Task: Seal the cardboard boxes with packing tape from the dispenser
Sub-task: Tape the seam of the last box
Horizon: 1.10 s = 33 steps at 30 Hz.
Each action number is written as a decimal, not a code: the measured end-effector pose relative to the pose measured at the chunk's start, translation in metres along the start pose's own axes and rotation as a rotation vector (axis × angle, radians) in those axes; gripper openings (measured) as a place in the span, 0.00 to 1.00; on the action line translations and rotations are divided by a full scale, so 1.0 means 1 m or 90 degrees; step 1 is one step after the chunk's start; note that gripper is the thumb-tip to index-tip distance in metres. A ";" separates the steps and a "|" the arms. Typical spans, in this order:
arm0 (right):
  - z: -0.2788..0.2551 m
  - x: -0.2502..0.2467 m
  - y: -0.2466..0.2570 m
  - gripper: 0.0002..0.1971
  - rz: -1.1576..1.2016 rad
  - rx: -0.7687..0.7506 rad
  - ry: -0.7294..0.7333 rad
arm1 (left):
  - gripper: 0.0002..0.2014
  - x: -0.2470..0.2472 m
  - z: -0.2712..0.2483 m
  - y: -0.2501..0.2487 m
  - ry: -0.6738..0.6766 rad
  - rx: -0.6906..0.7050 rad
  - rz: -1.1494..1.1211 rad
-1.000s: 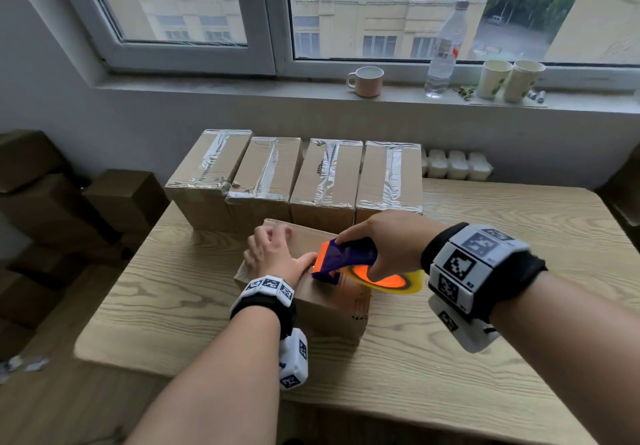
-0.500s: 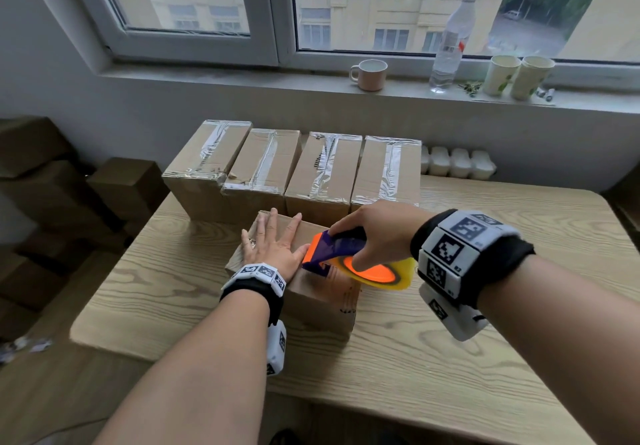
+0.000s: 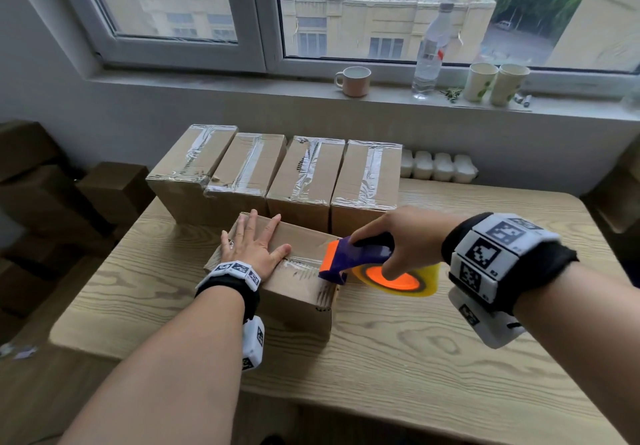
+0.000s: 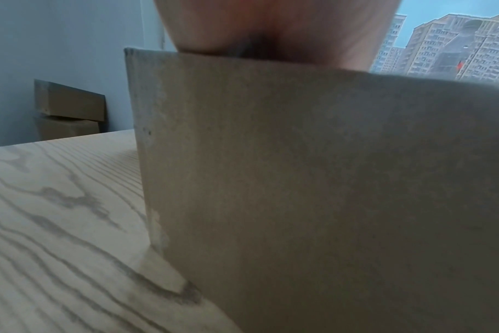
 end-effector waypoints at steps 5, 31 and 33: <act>-0.001 0.004 0.001 0.34 -0.029 -0.018 -0.027 | 0.35 -0.004 -0.004 -0.006 -0.011 -0.014 0.021; 0.015 0.030 0.010 0.36 -0.057 -0.070 -0.064 | 0.34 0.004 -0.012 -0.046 -0.013 0.036 -0.007; 0.016 0.031 0.010 0.37 -0.046 -0.069 -0.057 | 0.32 0.007 -0.015 -0.051 -0.024 0.055 0.008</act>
Point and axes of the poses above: each hand's wrist, its own z-axis towards the middle knuckle, its own x-axis out of the palm, y = z × x, the point moved 6 cm from there along z, towards the middle knuckle, and after that the axes turned 11 degrees about -y, right-handed, at the moved point
